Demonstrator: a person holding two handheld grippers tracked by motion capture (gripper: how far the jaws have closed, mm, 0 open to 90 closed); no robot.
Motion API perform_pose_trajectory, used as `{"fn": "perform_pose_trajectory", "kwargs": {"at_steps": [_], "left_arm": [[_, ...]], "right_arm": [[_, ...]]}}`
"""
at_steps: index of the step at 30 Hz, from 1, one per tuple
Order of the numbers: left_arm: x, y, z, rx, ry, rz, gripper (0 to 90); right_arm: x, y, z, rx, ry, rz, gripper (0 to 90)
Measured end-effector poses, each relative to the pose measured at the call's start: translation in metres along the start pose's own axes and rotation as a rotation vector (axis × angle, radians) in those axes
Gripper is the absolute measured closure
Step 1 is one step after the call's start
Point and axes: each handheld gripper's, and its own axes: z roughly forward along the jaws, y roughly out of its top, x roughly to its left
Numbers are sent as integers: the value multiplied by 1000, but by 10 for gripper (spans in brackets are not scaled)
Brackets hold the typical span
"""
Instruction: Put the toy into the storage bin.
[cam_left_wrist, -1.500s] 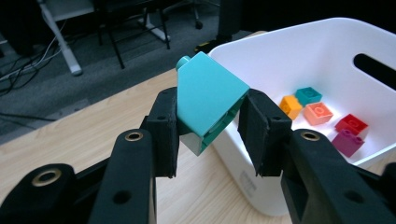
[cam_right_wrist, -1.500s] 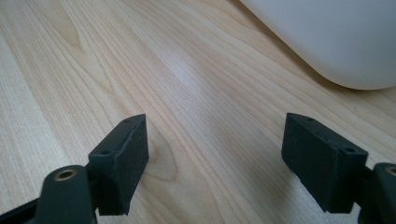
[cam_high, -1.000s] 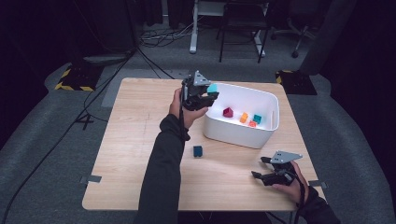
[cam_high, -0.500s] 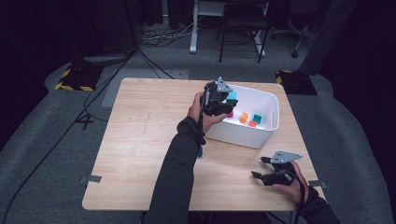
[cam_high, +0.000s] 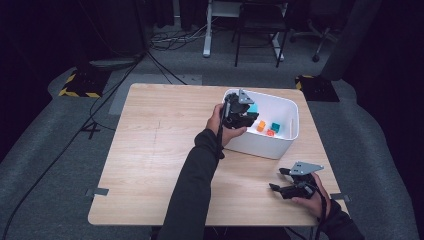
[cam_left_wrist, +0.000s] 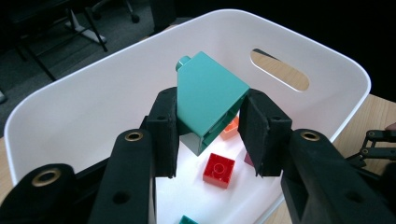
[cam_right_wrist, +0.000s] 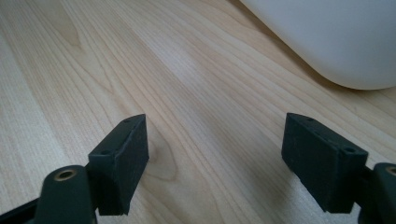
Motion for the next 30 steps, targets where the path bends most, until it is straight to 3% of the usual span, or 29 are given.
{"fn": "perform_pose_trajectory", "kwargs": {"at_steps": [8,20,30], "left_arm": [[-1,-2,3,3,9,-1,590],[4,-2,-2,-14,26,-26,494],[16,-3,-23,-42,95,-46,403]], "right_arm": [[0,0,0,0,1,0,232],[0,0,0,0,2,-1,231],[0,0,0,2,5,-1,231]]}}
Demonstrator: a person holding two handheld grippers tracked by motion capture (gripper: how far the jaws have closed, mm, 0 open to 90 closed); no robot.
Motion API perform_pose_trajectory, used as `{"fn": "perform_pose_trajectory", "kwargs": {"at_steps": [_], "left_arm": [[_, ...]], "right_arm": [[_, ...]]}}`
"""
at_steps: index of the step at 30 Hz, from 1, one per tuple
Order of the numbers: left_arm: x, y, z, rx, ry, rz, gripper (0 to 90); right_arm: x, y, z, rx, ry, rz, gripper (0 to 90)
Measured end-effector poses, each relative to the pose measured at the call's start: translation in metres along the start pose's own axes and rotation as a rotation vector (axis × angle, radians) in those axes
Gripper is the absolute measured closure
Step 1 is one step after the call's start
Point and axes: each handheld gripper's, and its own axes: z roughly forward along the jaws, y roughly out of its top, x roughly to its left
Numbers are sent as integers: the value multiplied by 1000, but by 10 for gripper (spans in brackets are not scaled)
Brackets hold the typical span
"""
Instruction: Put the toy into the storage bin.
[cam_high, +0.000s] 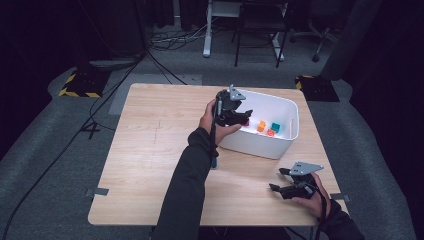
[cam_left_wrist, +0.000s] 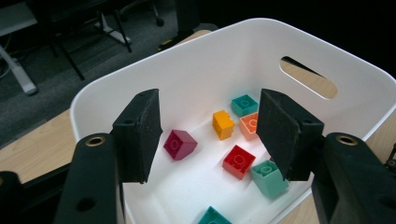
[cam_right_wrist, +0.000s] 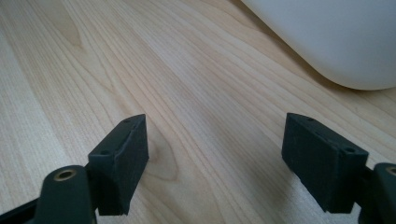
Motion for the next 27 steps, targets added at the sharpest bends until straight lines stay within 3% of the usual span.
{"fn": "perform_pose_trajectory", "kwargs": {"at_steps": [10,13,19,22,27], "left_arm": [[23,-6,-26,-1,77,-31,238],[32,-12,-37,-9,113,-60,228],[47,-25,-51,-18,142,-90,189],[52,-32,-56,-4,173,-81,189],[56,-50,-57,16,179,-80,189]], "right_arm": [[0,0,0,-2,-2,-3,231],[0,0,0,-1,-3,-2,231],[0,0,0,-1,-3,-2,231],[0,0,0,-1,-1,-1,231],[0,0,0,-1,-1,-1,231]]}}
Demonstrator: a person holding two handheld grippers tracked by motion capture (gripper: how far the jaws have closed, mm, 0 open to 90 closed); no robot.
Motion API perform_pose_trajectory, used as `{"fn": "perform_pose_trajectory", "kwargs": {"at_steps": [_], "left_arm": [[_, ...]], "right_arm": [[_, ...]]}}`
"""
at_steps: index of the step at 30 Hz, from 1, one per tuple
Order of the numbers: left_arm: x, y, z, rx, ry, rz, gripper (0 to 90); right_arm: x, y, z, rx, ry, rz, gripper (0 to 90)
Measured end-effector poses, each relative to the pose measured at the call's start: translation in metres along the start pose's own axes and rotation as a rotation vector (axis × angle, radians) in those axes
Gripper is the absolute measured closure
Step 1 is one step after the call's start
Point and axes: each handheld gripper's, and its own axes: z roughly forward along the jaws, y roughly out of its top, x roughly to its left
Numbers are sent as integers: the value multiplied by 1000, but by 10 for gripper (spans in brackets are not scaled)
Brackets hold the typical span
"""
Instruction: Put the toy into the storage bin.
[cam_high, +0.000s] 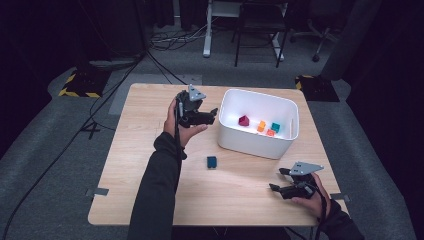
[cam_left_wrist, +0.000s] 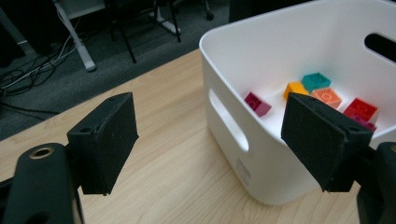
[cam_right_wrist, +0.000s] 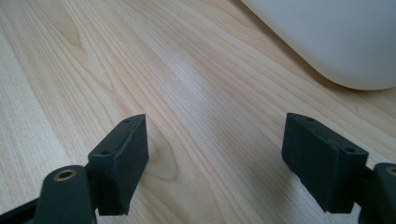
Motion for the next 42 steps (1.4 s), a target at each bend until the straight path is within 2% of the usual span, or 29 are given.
{"fn": "perform_pose_trajectory", "kwargs": {"at_steps": [1,5,8,14,19,20,21,29,33,42], "left_arm": [[1,-4,0,13,0,13,189],[1,-17,2,26,-21,10,189],[0,-27,4,47,-20,28,189],[-6,-45,7,77,-47,49,189],[-14,-60,8,107,-94,73,189],[-16,-64,9,96,-93,71,190],[-18,-69,9,103,-111,68,189],[-34,-98,14,160,-170,115,189],[-42,-109,16,181,-197,141,191],[-59,-128,25,226,-251,158,197]], "right_arm": [[0,0,0,0,-1,0,231],[0,0,0,0,0,-1,231],[0,0,0,0,-1,-1,231],[0,0,0,0,0,0,231],[0,0,0,0,0,-1,231],[0,0,0,0,-1,-1,231],[0,0,0,0,0,-1,231],[0,0,0,0,0,-1,231],[0,0,0,0,0,0,231],[0,0,0,-1,-1,-1,231]]}}
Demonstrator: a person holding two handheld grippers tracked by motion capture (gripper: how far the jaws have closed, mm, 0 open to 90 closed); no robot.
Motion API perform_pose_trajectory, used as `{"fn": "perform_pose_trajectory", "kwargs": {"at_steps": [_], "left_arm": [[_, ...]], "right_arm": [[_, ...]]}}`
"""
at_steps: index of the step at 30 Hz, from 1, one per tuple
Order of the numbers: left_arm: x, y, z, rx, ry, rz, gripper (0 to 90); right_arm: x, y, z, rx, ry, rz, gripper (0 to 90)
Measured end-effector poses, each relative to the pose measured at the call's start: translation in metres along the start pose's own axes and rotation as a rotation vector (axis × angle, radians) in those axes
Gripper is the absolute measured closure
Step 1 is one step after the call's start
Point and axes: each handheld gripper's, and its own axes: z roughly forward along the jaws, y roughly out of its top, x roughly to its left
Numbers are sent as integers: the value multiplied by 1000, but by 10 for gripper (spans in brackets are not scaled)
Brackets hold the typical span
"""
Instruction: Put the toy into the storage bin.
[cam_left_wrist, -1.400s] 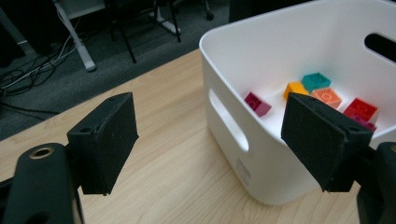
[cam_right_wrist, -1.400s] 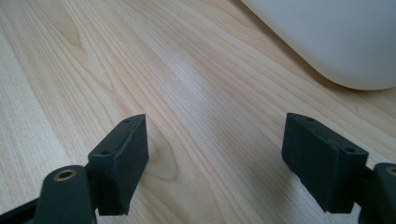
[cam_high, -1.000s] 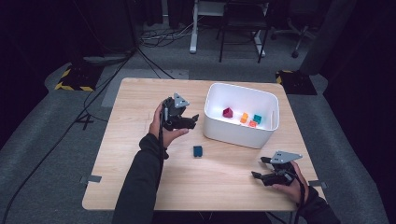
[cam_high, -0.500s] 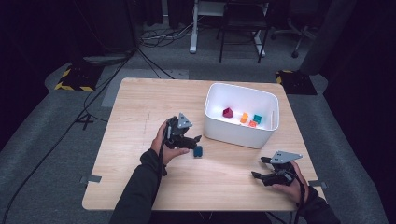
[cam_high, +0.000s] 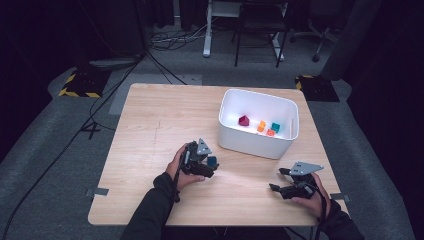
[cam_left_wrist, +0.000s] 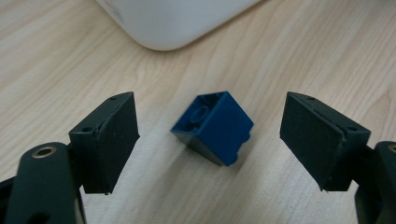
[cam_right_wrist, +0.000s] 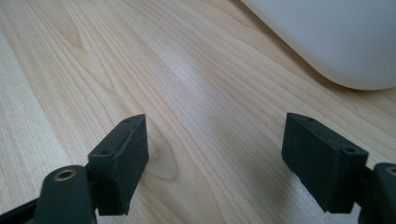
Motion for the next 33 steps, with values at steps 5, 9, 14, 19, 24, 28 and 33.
{"fn": "perform_pose_trajectory", "kwargs": {"at_steps": [5,9,14,19,24,28,33], "left_arm": [[-4,-4,9,9,-8,-2,197],[-6,-7,16,43,-25,-6,197],[-5,-8,20,43,-15,-16,197],[-4,-8,24,43,-12,-22,192],[0,-8,25,45,-22,-41,199],[0,-8,25,25,-9,-62,288],[1,-9,24,15,1,-70,396]], "right_arm": [[0,0,0,0,1,1,231],[0,0,0,0,1,1,231],[0,0,0,0,1,0,231],[0,0,0,0,0,0,231],[0,0,0,0,1,1,231],[0,0,0,1,1,2,231],[0,0,0,1,1,1,230]]}}
